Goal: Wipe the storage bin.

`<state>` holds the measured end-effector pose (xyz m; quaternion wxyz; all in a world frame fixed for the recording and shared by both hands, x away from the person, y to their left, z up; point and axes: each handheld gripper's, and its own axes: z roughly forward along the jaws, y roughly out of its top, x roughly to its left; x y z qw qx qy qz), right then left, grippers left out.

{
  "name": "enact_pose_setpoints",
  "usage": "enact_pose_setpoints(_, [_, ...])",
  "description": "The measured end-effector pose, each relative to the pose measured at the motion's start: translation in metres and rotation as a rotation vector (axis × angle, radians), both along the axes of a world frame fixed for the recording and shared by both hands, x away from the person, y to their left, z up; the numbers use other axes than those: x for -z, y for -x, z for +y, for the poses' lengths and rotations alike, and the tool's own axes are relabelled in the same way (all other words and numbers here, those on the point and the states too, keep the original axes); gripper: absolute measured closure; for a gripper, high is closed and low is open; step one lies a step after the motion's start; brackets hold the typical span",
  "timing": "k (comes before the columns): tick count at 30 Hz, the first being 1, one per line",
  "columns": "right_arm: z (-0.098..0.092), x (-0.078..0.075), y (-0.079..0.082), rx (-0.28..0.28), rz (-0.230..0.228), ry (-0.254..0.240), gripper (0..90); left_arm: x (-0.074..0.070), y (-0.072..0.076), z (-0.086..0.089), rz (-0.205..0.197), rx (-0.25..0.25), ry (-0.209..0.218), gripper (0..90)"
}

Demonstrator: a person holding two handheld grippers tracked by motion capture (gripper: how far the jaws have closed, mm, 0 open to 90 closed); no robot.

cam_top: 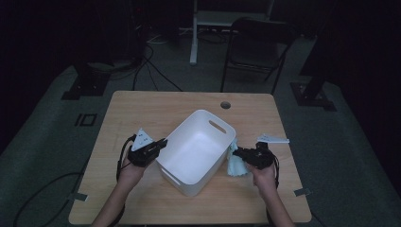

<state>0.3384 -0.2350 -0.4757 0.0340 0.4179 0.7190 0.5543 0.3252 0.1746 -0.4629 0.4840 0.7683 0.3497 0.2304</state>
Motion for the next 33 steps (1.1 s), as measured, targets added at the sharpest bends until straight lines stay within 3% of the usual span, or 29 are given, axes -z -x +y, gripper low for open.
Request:
enact_pose_setpoints(2, [0.001,-0.009,0.004,0.001,-0.022,-0.005,83.2,0.0,0.0,0.0,0.0,0.006,0.0,87.2])
enact_pose_setpoints(4, [0.004,-0.009,0.005,0.016,-0.04,0.033,83.3,0.0,0.0,0.0,0.0,0.014,0.002,87.2])
enact_pose_setpoints(7, [0.003,-0.003,0.002,0.016,-0.014,0.031,83.3,0.0,0.0,0.001,-0.002,0.02,-0.002,87.2])
enact_pose_setpoints(17, [0.006,0.006,-0.002,0.038,0.005,0.074,83.2,0.0,0.001,-0.001,-0.007,0.025,-0.012,86.8])
enact_pose_setpoints(19, [0.007,0.016,-0.005,0.049,0.034,0.106,83.3,-0.001,0.001,-0.001,-0.003,0.025,-0.01,86.6])
enact_pose_setpoints(28, [0.007,0.044,-0.018,0.074,0.126,0.147,83.3,-0.001,0.0,-0.002,0.002,0.019,-0.004,86.3])
enact_pose_setpoints(31, [0.007,0.044,-0.018,0.085,0.144,0.137,83.4,-0.001,0.0,-0.003,0.006,0.003,0.0,86.1])
enact_pose_setpoints(33, [0.009,0.04,-0.015,0.083,0.132,0.136,83.4,-0.001,0.001,-0.004,0.006,-0.005,0.001,86.3])
